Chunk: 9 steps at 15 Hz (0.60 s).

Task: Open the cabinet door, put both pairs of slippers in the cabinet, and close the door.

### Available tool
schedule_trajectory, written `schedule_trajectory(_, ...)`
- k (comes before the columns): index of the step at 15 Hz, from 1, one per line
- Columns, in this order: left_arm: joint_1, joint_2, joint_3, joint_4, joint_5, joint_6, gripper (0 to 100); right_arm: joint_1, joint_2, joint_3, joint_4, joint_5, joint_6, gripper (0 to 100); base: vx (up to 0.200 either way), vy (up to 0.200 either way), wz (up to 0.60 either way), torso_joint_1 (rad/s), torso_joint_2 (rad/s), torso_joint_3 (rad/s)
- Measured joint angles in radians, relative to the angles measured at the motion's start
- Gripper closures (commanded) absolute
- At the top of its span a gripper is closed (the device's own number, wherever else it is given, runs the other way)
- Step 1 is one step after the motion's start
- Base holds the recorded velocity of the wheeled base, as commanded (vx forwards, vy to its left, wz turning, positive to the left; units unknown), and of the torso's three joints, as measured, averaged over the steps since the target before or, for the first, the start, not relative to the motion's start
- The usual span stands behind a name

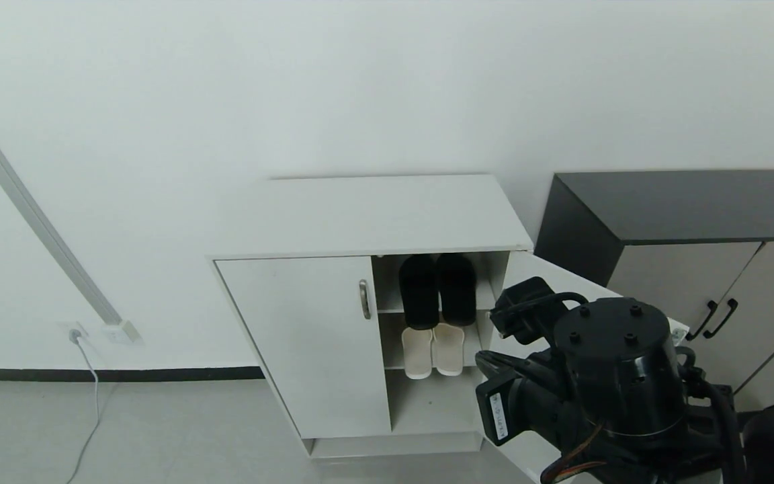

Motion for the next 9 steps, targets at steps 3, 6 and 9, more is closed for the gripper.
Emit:
schedule_trajectory(3, 0.0, 0.0, 0.0, 0.0, 0.0, 0.0, 100, -0.002, -0.002, 0.0, -0.001, 0.0, 0.0, 100, 0.0, 0.0, 0.0, 0.24, -0.53, -0.294)
schedule_trajectory(6, 0.0, 0.0, 0.0, 0.0, 0.0, 0.001, 100, -0.006, -0.005, 0.001, 0.0, 0.0, 0.0, 100, 0.0, 0.0, 0.0, 0.186, -0.4, -0.222)
schedule_trajectory(9, 0.0, 0.0, 0.0, 0.0, 0.0, 0.002, 100, -0.01, -0.012, 0.0, 0.0, 0.0, 0.0, 100, 0.0, 0.0, 0.0, 0.173, -0.38, -0.203)
